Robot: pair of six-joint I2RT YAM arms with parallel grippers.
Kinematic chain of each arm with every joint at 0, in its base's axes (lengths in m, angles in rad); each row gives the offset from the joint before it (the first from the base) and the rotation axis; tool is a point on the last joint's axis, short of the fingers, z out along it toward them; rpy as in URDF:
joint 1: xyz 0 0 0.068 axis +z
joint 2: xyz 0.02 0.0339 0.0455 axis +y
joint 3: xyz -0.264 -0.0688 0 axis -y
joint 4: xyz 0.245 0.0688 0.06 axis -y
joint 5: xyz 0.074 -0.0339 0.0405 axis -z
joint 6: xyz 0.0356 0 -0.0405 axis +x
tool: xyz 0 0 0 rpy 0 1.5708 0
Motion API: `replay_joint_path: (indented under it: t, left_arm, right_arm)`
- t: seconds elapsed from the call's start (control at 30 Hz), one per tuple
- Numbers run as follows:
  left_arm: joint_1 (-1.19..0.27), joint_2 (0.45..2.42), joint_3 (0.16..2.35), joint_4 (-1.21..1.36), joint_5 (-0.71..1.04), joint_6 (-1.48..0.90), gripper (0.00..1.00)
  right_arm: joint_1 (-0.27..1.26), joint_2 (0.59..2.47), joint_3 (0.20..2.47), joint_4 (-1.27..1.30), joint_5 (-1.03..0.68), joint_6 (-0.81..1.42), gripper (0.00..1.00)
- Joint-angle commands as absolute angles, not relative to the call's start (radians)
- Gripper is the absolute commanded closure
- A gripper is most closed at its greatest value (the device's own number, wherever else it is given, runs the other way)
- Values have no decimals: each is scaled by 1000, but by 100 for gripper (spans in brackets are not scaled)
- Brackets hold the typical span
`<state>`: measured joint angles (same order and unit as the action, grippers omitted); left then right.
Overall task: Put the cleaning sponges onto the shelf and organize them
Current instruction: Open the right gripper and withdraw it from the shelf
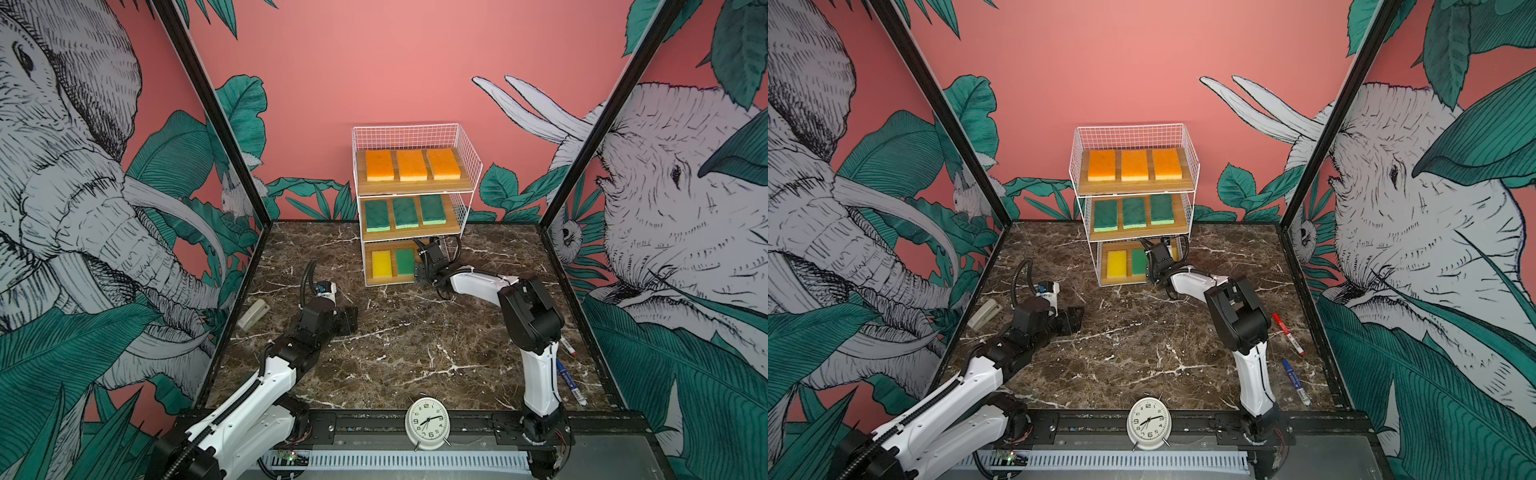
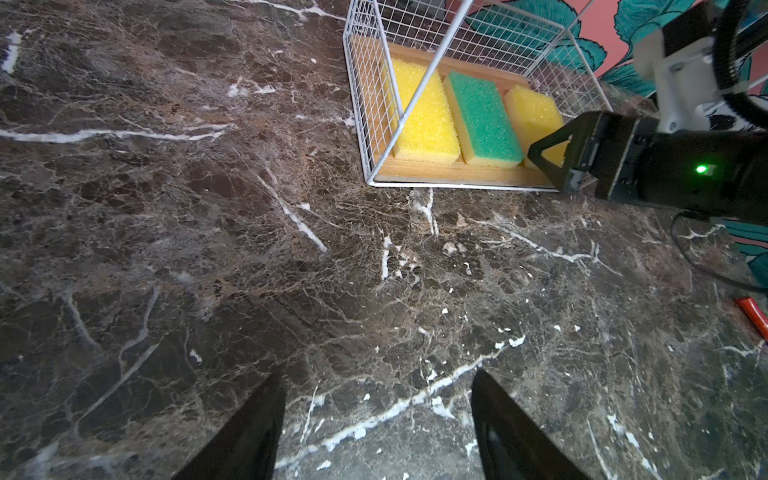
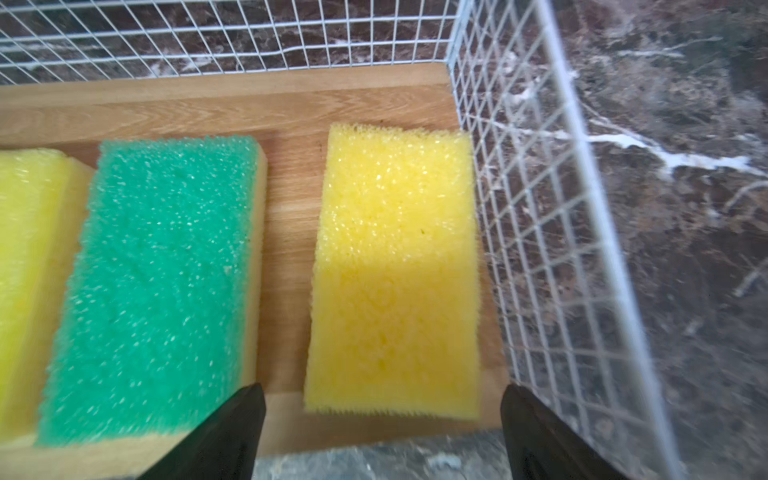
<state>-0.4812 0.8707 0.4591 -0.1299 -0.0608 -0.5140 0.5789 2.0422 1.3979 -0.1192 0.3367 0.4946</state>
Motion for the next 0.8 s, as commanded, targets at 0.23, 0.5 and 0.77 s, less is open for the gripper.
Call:
replay_joint_path:
  t: [0.23,0.5,0.77]
  left_arm:
    - [-487,819,486,-193,-47,-511,28]
    - [-488,772,497,-250,-65,-496,28]
    - [-492,744,569,-360,-109,-442,28]
  right_arm:
    - [601,1921,1320,-63,314,564,11]
    - [684,1773,1181,-106,312,587,13]
    - [721,1492,1021,-231,404,586,13]
